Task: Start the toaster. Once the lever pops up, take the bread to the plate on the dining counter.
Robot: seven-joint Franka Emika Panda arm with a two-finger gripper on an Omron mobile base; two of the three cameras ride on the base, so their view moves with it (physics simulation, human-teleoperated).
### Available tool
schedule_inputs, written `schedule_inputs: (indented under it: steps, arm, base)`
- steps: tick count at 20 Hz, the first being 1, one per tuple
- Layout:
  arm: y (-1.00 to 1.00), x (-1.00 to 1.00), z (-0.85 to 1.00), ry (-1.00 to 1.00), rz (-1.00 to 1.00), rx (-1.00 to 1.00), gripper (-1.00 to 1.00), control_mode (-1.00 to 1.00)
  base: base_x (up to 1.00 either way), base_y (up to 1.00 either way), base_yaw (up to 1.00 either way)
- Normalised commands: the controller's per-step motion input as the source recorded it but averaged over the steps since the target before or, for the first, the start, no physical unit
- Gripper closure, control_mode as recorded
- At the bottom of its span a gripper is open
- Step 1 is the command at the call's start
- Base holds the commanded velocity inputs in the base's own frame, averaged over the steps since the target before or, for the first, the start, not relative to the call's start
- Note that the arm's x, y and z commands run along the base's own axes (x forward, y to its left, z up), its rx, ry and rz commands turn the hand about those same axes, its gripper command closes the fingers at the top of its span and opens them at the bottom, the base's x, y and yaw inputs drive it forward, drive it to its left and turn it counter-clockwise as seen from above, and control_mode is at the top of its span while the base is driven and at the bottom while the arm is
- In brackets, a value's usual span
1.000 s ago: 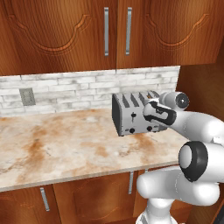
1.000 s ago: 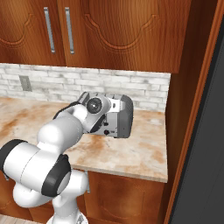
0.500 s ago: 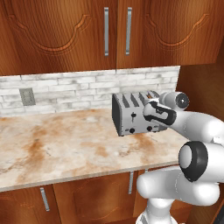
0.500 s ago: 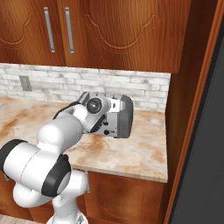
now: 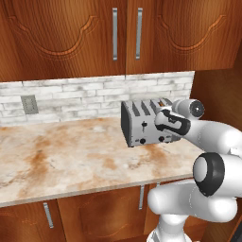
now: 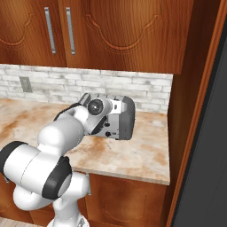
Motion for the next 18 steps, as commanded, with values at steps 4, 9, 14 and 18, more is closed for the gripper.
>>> schedule_inputs:
  steps: [4,9,14,18]
  arm:
    - [0.00,0.00,0.00,0.00,0.00,0.00,-1.00,-1.00]
    - [0.00,0.00,0.00,0.00,0.00,0.00,-1.00,-1.00]
    - [0.00,0.00,0.00,0.00,0.00,0.00,-1.00,-1.00]
    - [0.00,0.00,0.00,0.00,0.00,0.00,-1.00,-1.00]
  base:
    - [0.00,0.00,0.00]
    - [0.00,0.00,0.00]
    - [0.00,0.00,0.00]
    - [0.00,0.00,0.00]
